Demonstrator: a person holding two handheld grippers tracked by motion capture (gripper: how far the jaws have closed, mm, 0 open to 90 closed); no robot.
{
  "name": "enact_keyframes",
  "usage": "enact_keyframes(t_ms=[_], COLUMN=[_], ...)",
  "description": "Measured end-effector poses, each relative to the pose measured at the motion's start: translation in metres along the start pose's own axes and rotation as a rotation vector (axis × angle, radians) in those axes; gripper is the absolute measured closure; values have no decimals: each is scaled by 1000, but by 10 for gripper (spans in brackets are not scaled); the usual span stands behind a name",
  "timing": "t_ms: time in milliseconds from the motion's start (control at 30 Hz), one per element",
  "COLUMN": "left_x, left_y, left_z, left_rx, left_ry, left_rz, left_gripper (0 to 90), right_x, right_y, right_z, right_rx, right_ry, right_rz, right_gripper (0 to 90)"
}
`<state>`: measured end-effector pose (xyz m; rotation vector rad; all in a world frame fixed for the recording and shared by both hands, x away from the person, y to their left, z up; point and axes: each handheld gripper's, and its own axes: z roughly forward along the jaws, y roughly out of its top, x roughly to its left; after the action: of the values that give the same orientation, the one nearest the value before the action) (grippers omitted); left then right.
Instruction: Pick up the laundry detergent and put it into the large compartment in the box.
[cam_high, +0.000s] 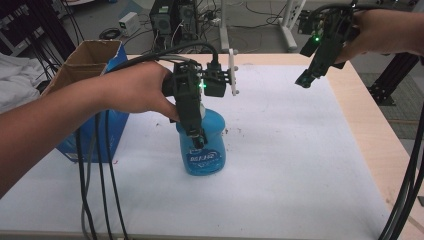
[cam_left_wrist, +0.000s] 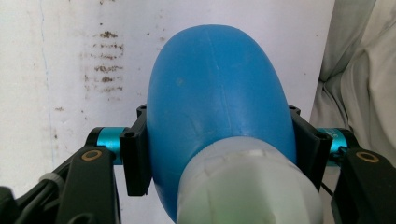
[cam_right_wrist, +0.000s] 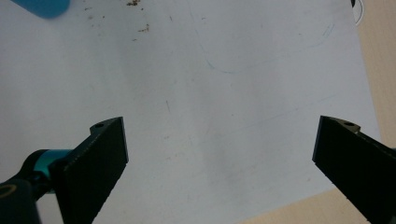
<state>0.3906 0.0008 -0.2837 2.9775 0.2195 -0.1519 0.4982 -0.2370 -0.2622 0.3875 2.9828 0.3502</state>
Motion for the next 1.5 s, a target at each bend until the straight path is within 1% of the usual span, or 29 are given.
enact_keyframes(t_ms=[100, 133, 167, 200, 233, 267, 300, 333, 367, 400, 433, 467, 500, 533, 567, 600, 633, 667, 767, 833, 900, 1000, 1067, 1267, 1433, 1467, 1500], left_x=[-1, -3, -3, -4, -4, -4, -4, -4, -4, -4, -4, -5, -5, -5, -5, -5, -5, -6, -5, -5, -3, -3, -2, -3, -1, 0, 0], left_y=[1, 2, 2, 2, 2, 1, 0, 0, -1, -3, -3, -5, -5, -7, -7, -8, -8, -10, -14, -18, -24, -34, -39, -58, -81, -87, -91], left_z=[-7, -16, -16, -28, -28, -41, -48, -48, -55, -69, -69, -83, -83, -96, -96, -103, -103, -118, -132, -141, -150, -163, -170, -190, -208, -213, -216], left_rx=[-6, -16, -16, -26, -26, -29, -29, -29, -33, -35, -35, -35, -35, -38, -38, -38, -38, -44, -42, -42, -51, -66, -75, -91, -114, -127, -133], left_ry=[3, 4, 4, 6, 6, 19, 24, 24, 32, 47, 47, 66, 66, 87, 87, 97, 97, 114, 127, 135, 127, 116, 115, 153, 168, 175, 178], left_rz=[0, -1, -1, -8, -8, -12, -15, -15, -19, -22, -22, -26, -26, -33, -33, -36, -36, -47, -60, -67, -73, -82, -86, -112, -156, -168, -169], left_gripper=[364, 365, 366, 366, 366, 366, 366, 366, 366, 367, 367, 368, 368, 369, 369, 369, 370, 371, 372, 372, 373, 373, 374, 374, 374, 374, 374], right_x=[0, -1, -1, 0, 0, 0, 0, 0, 0, 0, 0, -1, -1, 0, 0, -1, -1, -1, 0, 1, 1, 1, 1, 1, 1, 1, 0], right_y=[-1, -1, -1, -2, -2, -2, -3, -3, -3, -4, -4, -5, -5, -6, -6, -6, -6, -7, -7, -6, -7, -7, -7, -6, -5, -5, -5], right_z=[0, -1, -1, -2, -2, -3, -4, -4, -4, -5, -5, -5, -5, -5, -5, -6, -6, -7, -7, -8, -8, -9, -9, -10, -10, -9, -9], right_rx=[-4, -1, -1, -2, -2, -9, -6, -6, -8, -12, -12, -10, -10, -10, -10, -9, -9, -14, -12, -14, -17, -15, -17, -16, -17, -15, -16], right_ry=[1, -1, -1, -2, -2, -2, -4, -4, -3, -6, -6, -6, -6, -6, -6, -6, -6, -6, -5, -5, -5, -5, -5, -6, -6, -5, -4], right_rz=[-3, 2, 2, 8, 8, 9, 10, 10, 15, 9, 9, 8, 8, 16, 16, 13, 13, 11, 13, 14, 7, 14, 16, 19, 18, 18, 19], right_gripper=[24, 24, 24, 24, 24, 24, 24, 24, 24, 24, 24, 24, 24, 24, 24, 24, 24, 24, 24, 24, 24, 24, 24, 24, 24, 24, 24])
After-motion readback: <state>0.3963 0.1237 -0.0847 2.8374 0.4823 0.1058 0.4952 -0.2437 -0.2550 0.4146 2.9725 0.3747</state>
